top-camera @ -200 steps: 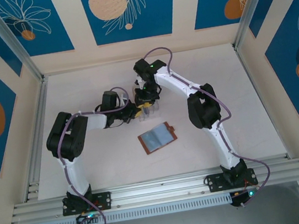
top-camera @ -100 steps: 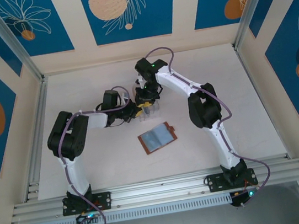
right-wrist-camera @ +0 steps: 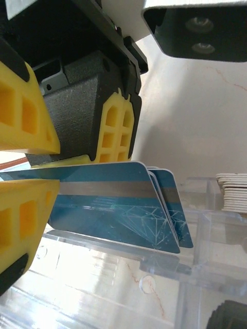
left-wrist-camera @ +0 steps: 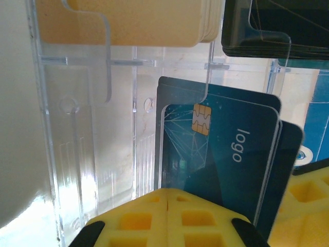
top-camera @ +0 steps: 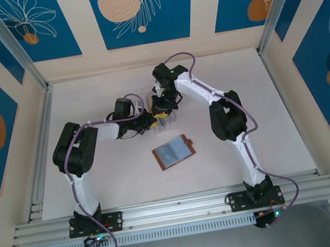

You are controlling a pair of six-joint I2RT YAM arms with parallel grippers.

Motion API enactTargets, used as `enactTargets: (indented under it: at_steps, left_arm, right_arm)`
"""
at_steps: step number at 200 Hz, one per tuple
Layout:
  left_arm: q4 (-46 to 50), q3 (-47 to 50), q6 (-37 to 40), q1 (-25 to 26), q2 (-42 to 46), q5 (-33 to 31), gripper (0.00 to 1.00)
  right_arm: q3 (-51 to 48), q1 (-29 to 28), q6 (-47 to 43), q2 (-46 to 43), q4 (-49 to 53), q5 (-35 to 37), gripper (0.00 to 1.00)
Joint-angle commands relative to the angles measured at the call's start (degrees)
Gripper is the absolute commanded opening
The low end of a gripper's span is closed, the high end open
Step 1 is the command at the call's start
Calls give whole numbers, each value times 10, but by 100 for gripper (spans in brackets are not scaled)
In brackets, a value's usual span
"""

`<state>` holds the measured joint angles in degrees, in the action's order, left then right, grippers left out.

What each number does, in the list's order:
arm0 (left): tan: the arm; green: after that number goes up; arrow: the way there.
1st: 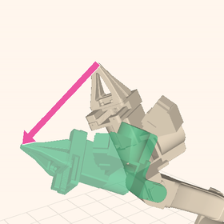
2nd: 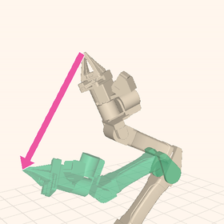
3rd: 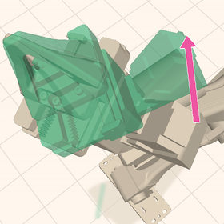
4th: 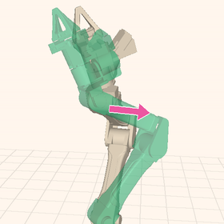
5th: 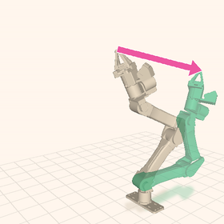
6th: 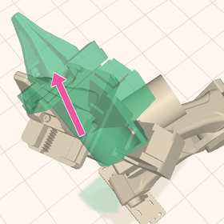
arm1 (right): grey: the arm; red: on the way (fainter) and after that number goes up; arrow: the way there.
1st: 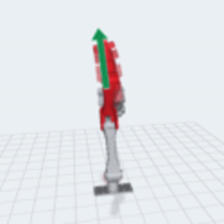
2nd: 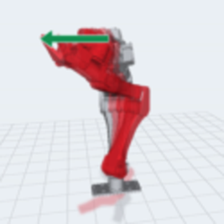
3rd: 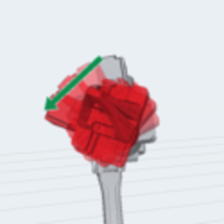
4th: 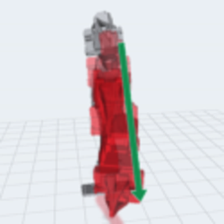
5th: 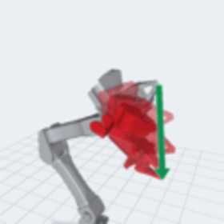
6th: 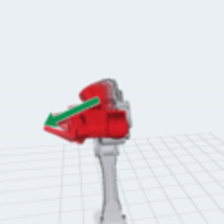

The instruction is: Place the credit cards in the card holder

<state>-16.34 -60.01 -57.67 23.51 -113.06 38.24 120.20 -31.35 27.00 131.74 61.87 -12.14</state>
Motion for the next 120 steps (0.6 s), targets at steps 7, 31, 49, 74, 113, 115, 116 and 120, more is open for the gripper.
enactTargets:
  at_steps: [7,31,49,74,113,115,116,120]
  left_arm:
    - [23,-19,25,14,-9,-12,5]
    - [26,-20,26,14,-9,-13,5]
    - [26,-21,26,15,-8,-13,5]
    - [29,-23,27,15,-7,-13,5]
    - [40,-29,34,15,-3,-15,5]
    - [40,-30,34,15,-4,-15,5]
    - [41,-30,35,15,-4,-15,5]
    - [42,-31,36,15,-4,-15,5]
  right_arm:
    - [-4,-6,2,-30,-9,-38,18]
    - [-3,-6,0,-30,-7,-38,17]
    - [-4,-5,0,-30,-6,-37,16]
    - [-8,-4,-2,-30,-5,-30,14]
    - [-12,-4,-2,-27,-3,-17,17]
    - [-12,-4,-2,-28,-3,-15,18]
    - [-12,-4,-3,-28,-3,-14,18]
    - [-12,-4,-3,-28,-2,-12,18]
